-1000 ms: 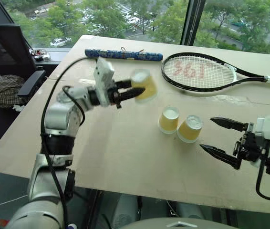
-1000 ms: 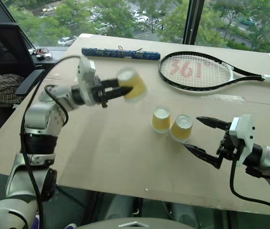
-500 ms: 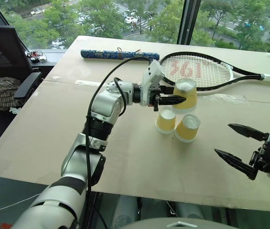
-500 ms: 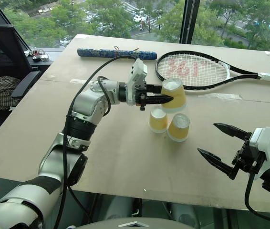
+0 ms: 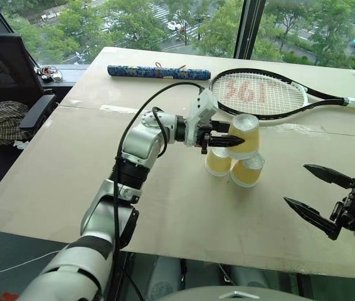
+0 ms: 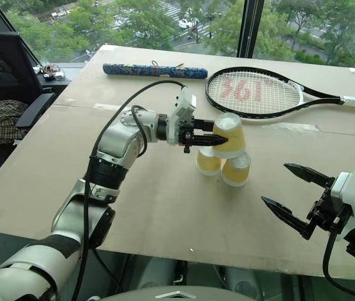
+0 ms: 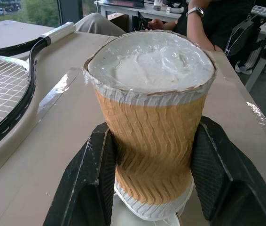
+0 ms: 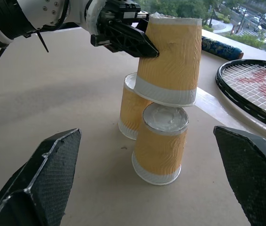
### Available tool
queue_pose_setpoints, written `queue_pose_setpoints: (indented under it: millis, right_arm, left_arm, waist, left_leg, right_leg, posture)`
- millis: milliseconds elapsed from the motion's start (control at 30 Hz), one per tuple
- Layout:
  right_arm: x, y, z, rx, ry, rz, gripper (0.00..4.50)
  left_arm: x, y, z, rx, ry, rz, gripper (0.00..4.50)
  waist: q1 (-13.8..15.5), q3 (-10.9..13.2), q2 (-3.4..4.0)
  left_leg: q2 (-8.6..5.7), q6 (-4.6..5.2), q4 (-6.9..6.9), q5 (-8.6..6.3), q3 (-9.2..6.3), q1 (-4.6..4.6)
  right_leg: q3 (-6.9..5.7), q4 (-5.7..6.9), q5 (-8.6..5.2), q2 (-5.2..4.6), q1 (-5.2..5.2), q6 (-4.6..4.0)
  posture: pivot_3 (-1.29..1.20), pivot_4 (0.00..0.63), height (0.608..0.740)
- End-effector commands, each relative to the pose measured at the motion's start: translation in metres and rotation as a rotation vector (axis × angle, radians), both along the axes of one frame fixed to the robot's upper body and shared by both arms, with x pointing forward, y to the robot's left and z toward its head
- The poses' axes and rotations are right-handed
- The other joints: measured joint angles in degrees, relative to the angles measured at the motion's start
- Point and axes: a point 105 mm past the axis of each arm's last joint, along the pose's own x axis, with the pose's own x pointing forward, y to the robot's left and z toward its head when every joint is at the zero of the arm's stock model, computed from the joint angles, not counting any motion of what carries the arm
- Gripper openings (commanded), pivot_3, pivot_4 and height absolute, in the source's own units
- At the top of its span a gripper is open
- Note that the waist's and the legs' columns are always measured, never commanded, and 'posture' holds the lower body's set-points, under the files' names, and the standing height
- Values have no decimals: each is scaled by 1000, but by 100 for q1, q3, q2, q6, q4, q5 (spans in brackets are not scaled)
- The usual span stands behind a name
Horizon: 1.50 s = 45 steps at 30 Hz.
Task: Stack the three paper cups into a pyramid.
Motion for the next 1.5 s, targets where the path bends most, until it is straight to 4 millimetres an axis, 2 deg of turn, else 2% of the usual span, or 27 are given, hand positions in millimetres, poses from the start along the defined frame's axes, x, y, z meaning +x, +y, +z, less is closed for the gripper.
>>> queue_pose_setpoints:
  millis: [33, 233, 300, 367, 400, 433, 467, 667, 900, 1000, 1100, 1200, 1300, 1500]
  right_arm:
    - [-2, -1, 10, -21, -53, -6, 4500]
    - [-1, -2, 9, -33, -50, -10, 4500]
    - [-1, -1, 8, -35, -47, -8, 4500]
    - [-1, -1, 7, -36, -45, -6, 4500]
    - [-1, -1, 7, -36, -45, -4, 4500]
    - [-1, 0, 7, -37, -44, -3, 4500]
    - [0, -1, 6, -38, -43, -2, 4500]
    - [2, 1, 3, -36, -34, 5, 4500]
    - [8, -2, -4, -41, -26, 5, 4500]
    - [13, -7, -12, -53, -25, -32, 4500]
    - [16, -14, -20, -47, -10, -66, 4500]
    - [16, -29, -37, -76, 38, -116, 4500]
    - [6, -47, -53, -109, 99, -161, 4500]
    - [-8, -78, -67, -146, 165, -227, 4500]
  left_arm:
    - [-5, -3, -3, 21, -27, -34, 1678]
    - [-9, 0, -7, 48, -23, -68, 1678]
    - [-10, 1, -9, 62, -27, -71, 2657]
    - [-13, 1, -12, 72, -18, -87, 3367]
    - [-12, 1, -10, 60, -43, -73, 3976]
    - [-10, 1, -8, 50, -65, -52, 4392]
    - [-9, 1, -4, 37, -75, -39, 4458]
    - [-18, 18, 21, -24, -75, -18, 4458]
    - [-42, 52, 27, -40, -41, 5, 4458]
    - [-46, 74, 10, -66, 9, 135, 4458]
    - [-50, 103, -15, -78, 60, 312, 4458]
    - [-68, 138, -52, -63, 125, 477, 4458]
    - [-94, 164, -77, -36, 170, 592, 4458]
    - [-119, 191, -95, -6, 211, 732, 4458]
  waist:
    - [5, 0, 0]
    - [9, 0, 1]
    - [9, -1, 1]
    - [9, -2, 2]
    - [9, -1, 2]
    - [10, -1, 2]
    - [15, -1, 1]
    - [31, -2, 4]
    - [23, -3, 6]
    - [24, -4, 8]
    - [19, -5, 10]
    - [0, -6, 12]
    - [36, -5, 11]
    - [75, -11, 20]
  left_leg:
    - [0, 0, 0, 0, 0, 0]
    - [0, 0, 0, 0, 0, 0]
    - [0, 0, 0, 0, 0, 0]
    - [0, 0, 0, 0, 0, 1]
    - [0, 0, 0, 0, 1, 1]
    - [0, 0, 0, 0, 1, 1]
    - [1, 0, 0, 0, 1, 1]
    - [5, 0, 1, 0, 0, 0]
    - [12, 0, 1, 0, 1, 3]
    - [16, 0, 0, 0, 2, 6]
    - [19, 0, -1, 0, 4, 10]
    - [22, 0, -2, 0, 7, 11]
    - [26, -1, -6, 0, 9, 9]
    - [20, -3, -3, -2, 7, 15]
  right_leg:
    - [0, 0, 0, 0, 0, 0]
    - [0, 0, 0, 1, 0, 0]
    - [0, 0, 0, 1, 0, 0]
    - [0, 0, 0, 1, 0, 0]
    - [2, 1, 0, 1, 0, 0]
    - [2, 1, 0, 1, 0, 0]
    - [1, 1, 0, 1, 0, 0]
    - [1, 1, 0, 0, -1, 0]
    - [2, 3, 0, -1, 0, -1]
    - [2, 4, 0, -4, 1, -1]
    - [4, 5, -1, -7, 2, -2]
    - [5, 5, -3, -12, 2, -6]
    - [8, 0, -13, -30, 1, -23]
    - [-3, -1, -15, -82, 3, -25]
  posture:
    - [0, 150, 740]
    - [0, 150, 740]
    - [0, 150, 740]
    - [0, 150, 740]
    - [0, 150, 740]
    - [0, 150, 740]
    - [0, 150, 740]
    - [0, 150, 740]
    - [0, 150, 740]
    - [0, 150, 740]
    - [0, 150, 740]
    - [0, 150, 740]
    - [0, 150, 740]
    - [0, 150, 740]
